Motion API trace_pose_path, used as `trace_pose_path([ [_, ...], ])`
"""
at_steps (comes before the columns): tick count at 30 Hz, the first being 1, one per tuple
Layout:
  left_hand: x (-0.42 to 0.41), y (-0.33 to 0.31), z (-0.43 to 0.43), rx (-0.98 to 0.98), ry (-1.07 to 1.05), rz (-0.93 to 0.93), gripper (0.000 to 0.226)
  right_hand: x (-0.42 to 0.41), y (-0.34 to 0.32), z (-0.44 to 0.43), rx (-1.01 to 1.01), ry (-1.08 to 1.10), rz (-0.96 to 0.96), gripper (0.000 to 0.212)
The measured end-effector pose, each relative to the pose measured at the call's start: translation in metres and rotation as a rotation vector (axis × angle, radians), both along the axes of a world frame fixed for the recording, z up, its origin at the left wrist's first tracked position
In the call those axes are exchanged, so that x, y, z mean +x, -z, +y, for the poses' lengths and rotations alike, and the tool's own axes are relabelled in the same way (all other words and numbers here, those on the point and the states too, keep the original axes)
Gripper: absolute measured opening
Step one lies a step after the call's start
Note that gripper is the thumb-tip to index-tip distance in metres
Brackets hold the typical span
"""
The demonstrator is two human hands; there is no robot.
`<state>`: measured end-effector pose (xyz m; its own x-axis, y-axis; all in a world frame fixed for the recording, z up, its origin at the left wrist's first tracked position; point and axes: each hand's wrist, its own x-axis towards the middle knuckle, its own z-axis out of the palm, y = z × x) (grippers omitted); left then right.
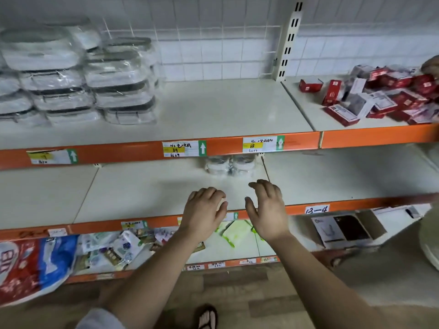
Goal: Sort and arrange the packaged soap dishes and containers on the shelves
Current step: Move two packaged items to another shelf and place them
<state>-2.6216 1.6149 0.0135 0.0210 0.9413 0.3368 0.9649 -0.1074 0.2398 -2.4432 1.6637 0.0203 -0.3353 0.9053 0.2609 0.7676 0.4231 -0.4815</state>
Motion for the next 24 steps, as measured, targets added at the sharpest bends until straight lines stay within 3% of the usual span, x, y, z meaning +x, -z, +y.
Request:
trace_pose_path([
  [5,-0.003,0.043,0.044,-0.058,-0.022,-0.078,0.031,-0.010,0.044,0.032,-0.040,-0.019,-0.047,0.046],
  [11,-0.026,0.100,0.118,0.060,-0.053,-0.055,0.042,-0.024,0.105,0.099,-0.014,0.009,-0.041,0.049],
  [20,-0.049,0.151,0.221,0.043,-0.201,0.002,0.065,-0.049,0.147,0.197,0.103,0.062,0.011,0.053],
  [24,-0.051,0.164,0.232,0.122,-0.245,-0.083,0.067,-0.060,0.157,0.218,0.136,0.072,-0.004,0.054],
])
